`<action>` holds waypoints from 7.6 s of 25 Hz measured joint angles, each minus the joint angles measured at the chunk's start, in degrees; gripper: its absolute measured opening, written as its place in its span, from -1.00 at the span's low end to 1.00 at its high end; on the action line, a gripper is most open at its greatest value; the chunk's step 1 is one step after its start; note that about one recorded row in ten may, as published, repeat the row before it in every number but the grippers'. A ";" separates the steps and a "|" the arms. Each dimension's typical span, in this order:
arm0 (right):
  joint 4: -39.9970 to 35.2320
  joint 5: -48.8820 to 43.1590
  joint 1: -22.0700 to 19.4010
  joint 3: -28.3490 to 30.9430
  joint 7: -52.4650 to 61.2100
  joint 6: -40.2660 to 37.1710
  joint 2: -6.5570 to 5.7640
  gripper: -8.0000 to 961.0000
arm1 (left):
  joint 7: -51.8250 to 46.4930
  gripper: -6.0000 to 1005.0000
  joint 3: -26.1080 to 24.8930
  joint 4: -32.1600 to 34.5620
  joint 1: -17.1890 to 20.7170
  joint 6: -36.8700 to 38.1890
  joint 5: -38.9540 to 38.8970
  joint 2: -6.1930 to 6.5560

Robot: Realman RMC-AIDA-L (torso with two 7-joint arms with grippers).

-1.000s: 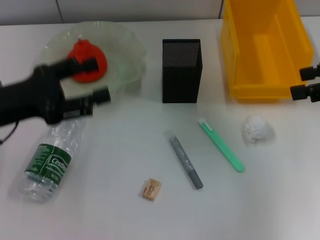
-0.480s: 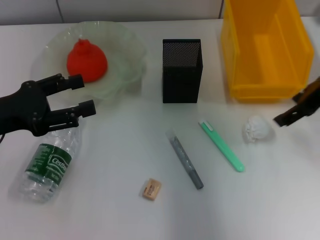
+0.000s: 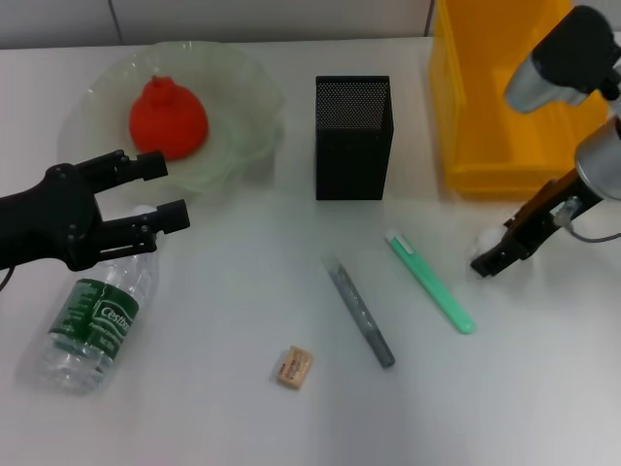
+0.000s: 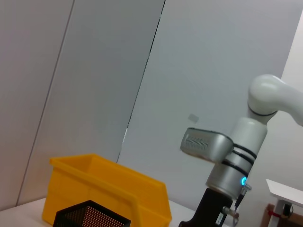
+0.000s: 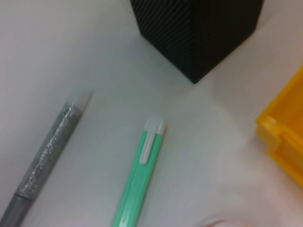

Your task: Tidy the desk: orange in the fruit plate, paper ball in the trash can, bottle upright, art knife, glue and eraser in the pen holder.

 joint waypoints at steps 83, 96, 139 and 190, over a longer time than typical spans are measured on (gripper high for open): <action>6.70 46.83 -22.48 23.41 -53.27 -29.13 -0.12 0.77 | -55.98 -0.11 19.17 48.83 1.38 -12.81 25.74 -4.64; 13.49 51.47 -20.22 23.81 -49.38 -28.80 -0.69 0.77 | -12.30 -0.11 -0.47 16.44 0.85 -4.44 -1.33 -4.42; 18.56 51.26 -17.12 23.21 -48.15 -20.43 -0.16 0.76 | 51.73 0.17 -15.99 -32.52 2.06 -8.22 -15.57 -5.22; 3.59 7.17 10.75 -28.28 23.80 9.85 0.68 0.71 | 14.15 0.60 1.33 -6.83 4.91 0.65 -0.10 1.32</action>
